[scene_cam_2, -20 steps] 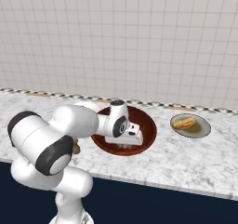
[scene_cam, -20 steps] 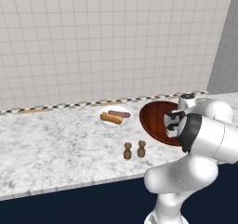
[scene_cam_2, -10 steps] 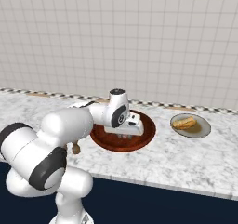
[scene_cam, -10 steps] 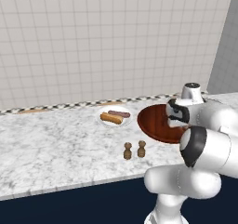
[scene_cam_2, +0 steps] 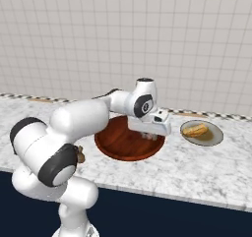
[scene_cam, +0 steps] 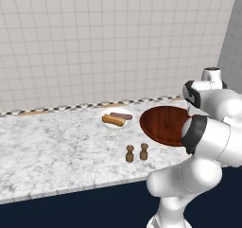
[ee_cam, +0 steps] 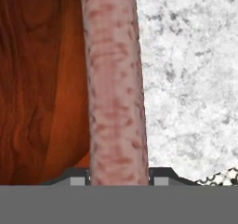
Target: Place one bun and one sausage from the bowl on each plate.
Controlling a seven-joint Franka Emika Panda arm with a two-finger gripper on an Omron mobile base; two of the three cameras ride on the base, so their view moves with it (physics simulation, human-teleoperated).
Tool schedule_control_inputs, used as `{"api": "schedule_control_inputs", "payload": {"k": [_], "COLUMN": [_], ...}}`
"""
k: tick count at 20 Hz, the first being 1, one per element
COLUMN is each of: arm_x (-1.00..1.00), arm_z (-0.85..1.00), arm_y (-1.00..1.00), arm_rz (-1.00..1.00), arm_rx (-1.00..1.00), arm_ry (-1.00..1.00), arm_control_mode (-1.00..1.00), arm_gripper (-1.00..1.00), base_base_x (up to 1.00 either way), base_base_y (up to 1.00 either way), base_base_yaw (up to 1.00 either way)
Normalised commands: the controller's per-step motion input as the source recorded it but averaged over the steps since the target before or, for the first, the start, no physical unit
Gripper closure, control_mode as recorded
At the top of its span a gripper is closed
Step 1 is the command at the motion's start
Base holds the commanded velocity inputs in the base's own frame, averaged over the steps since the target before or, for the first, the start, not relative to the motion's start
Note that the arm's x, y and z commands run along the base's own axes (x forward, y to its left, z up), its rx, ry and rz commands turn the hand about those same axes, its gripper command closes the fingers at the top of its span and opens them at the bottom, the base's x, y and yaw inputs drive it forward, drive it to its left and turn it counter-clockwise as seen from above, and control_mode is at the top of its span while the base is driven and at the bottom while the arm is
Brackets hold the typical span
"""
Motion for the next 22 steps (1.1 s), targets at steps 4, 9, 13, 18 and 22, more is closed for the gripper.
{"api": "schedule_control_inputs", "payload": {"k": [4,9,13,18,22], "arm_x": [0.39,0.52,0.58,0.62,0.33], "arm_z": [0.08,-0.15,-0.29,-0.55,-0.34], "arm_y": [-0.78,-0.66,-0.48,-0.49,-0.31], "arm_rz": [-0.22,-0.2,-0.24,-0.17,-0.07], "arm_rx": [0.14,0.03,0.0,-0.01,-0.04], "arm_ry": [0.0,0.0,0.0,0.0,-0.03], "arm_control_mode": [-1.0,-1.0,-1.0,-1.0,-1.0], "arm_gripper": [1.0,1.0,1.0,1.0,1.0], "base_base_x": [0.0,0.0,0.0,0.0,0.0], "base_base_y": [0.0,0.0,0.0,0.0,0.0], "base_base_yaw": [0.0,0.0,0.0,0.0,0.0]}}
